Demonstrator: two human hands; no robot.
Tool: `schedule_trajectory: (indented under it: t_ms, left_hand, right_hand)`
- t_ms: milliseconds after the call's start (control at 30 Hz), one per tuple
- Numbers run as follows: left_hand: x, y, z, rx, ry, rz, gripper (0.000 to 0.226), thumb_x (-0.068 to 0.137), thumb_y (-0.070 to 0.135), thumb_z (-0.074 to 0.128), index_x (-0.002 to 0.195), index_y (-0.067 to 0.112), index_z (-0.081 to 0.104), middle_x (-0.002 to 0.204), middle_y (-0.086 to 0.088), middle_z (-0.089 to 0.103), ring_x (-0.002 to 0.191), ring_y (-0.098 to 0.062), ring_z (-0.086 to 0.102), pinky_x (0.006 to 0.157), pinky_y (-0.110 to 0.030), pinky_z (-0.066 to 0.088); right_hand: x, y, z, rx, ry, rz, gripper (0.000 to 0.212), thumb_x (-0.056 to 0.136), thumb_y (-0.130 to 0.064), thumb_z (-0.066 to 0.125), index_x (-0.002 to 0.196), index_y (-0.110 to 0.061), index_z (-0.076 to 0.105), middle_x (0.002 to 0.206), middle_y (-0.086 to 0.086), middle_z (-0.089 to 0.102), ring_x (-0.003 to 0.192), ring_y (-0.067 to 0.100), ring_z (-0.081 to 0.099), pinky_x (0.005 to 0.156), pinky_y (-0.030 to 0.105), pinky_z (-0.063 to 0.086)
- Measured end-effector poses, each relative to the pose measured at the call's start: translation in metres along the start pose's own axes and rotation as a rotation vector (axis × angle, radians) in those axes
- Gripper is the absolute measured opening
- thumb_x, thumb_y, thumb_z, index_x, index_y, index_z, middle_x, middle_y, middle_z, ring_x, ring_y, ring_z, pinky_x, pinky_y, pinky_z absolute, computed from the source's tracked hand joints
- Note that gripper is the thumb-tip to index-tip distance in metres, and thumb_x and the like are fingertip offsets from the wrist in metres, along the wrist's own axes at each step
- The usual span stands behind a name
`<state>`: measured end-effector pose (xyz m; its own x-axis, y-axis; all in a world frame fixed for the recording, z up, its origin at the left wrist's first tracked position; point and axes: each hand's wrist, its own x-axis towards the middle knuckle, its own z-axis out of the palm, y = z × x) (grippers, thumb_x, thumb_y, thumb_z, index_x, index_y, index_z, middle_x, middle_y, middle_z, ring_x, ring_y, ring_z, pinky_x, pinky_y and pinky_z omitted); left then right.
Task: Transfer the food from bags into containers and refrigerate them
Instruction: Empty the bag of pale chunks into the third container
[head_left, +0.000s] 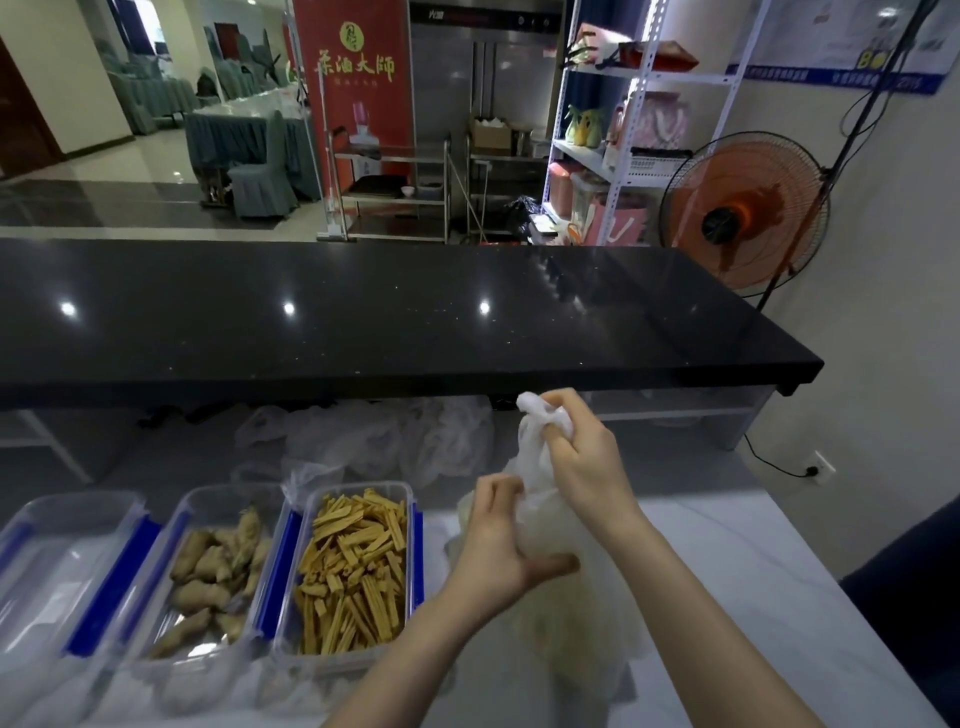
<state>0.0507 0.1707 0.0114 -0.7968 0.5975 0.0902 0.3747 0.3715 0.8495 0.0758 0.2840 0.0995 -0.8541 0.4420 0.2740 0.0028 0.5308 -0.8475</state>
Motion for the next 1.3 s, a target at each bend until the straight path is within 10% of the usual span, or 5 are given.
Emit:
schedule_trajectory:
  t_ms: [167, 400, 667, 1067, 1300]
  left_hand:
    - [-0.001, 0.001, -0.017, -0.054, 0.17, 0.026, 0.048, 0.077, 0.051, 0.074, 0.109, 0.03, 0.046, 0.113, 0.012, 0.03, 0.102, 0.0, 0.042, 0.078, -0.002, 0.043]
    - [-0.016, -0.007, -0.063, 0.045, 0.295, -0.06, 0.089, 0.062, 0.057, 0.079, 0.134, 0.039, 0.031, 0.136, 0.015, 0.028, 0.125, -0.007, 0.033, 0.105, -0.031, 0.041]
    - [-0.06, -0.054, -0.144, 0.135, 0.534, -0.113, 0.055, 0.084, 0.059, 0.061, 0.13, 0.041, 0.037, 0.152, 0.015, 0.011, 0.141, -0.016, 0.022, 0.115, -0.044, 0.032]
    - [-0.104, -0.161, -0.299, -0.209, 0.631, -0.29, 0.045, 0.08, 0.059, 0.058, 0.098, 0.018, 0.052, 0.127, 0.0, 0.039, 0.106, -0.002, 0.046, 0.084, -0.019, 0.045]
    - [-0.121, -0.209, -0.4, -0.314, 0.642, -0.242, 0.042, 0.079, 0.057, 0.065, 0.089, 0.016, 0.059, 0.115, 0.003, 0.049, 0.099, -0.012, 0.055, 0.087, -0.036, 0.053]
  right_hand:
    - [0.007, -0.023, -0.003, 0.083, -0.046, -0.086, 0.015, 0.098, -0.015, 0.044, 0.097, -0.022, 0.057, 0.083, -0.006, 0.062, 0.078, 0.006, 0.059, 0.064, 0.017, 0.047]
    - [0.019, -0.08, 0.02, 0.187, -0.109, -0.258, 0.014, 0.098, -0.011, 0.044, 0.099, -0.017, 0.057, 0.086, 0.004, 0.06, 0.082, 0.025, 0.058, 0.073, 0.045, 0.052]
    - [0.018, -0.146, 0.095, 0.277, -0.229, -0.328, 0.016, 0.094, -0.012, 0.043, 0.096, -0.02, 0.058, 0.086, 0.003, 0.065, 0.083, 0.023, 0.061, 0.074, 0.047, 0.052]
    - [0.019, -0.242, 0.27, 0.276, -0.263, -0.4, 0.015, 0.096, -0.011, 0.043, 0.099, -0.019, 0.056, 0.085, 0.005, 0.062, 0.072, 0.016, 0.055, 0.061, 0.033, 0.046]
    - [0.016, -0.279, 0.357, 0.178, -0.185, -0.373, 0.016, 0.094, -0.009, 0.045, 0.098, -0.019, 0.057, 0.08, 0.003, 0.059, 0.065, 0.007, 0.05, 0.058, 0.022, 0.042]
